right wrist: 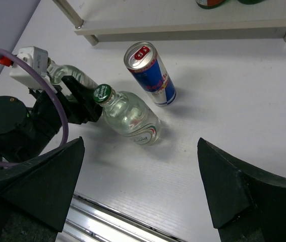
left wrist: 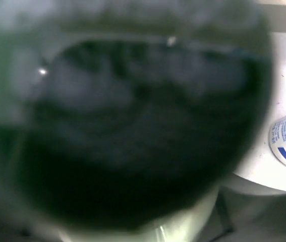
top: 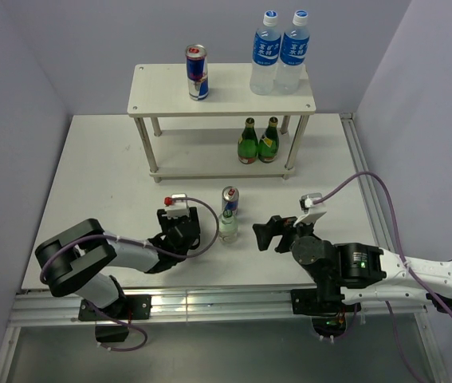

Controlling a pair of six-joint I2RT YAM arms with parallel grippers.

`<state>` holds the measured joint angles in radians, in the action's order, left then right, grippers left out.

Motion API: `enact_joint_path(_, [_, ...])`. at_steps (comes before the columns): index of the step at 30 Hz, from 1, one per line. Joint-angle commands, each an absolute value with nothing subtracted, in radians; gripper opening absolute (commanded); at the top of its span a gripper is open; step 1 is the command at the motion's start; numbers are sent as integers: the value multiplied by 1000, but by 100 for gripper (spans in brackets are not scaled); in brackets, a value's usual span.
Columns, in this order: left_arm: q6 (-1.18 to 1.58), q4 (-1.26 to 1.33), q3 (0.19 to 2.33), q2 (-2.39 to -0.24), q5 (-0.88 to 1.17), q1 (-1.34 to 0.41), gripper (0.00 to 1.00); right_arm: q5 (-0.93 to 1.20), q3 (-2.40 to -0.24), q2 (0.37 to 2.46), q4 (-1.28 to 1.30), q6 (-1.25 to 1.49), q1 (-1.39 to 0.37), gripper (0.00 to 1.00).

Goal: Place and organize the beverage onto the shelf

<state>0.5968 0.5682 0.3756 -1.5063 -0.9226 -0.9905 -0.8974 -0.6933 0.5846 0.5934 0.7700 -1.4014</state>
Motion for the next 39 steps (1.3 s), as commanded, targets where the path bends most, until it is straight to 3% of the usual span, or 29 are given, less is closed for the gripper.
enact_joint_path(1, [554, 664, 420, -1532, -919, -983, 69, -937, -683, 565, 606, 801, -1408, 100])
enact_joint_path(2, [554, 664, 425, -1540, -922, -983, 53, -939, -677, 557, 609, 801, -1408, 100])
enact_joint_path(5, [551, 641, 443, -1537, -928, -983, 26, -943, -667, 545, 614, 808, -1410, 100])
enact_joint_path(10, [512, 594, 482, -1487, -943, -982, 2, -945, -663, 545, 615, 816, -1408, 100])
enact_joint_path(21, [347, 564, 643, -1385, -813, -856, 0, -957, -641, 514, 601, 805, -1408, 100])
enact_joint_path(39, [258, 572, 1061, -1765, -646, -575, 0, -986, -620, 459, 635, 795, -1408, 100])
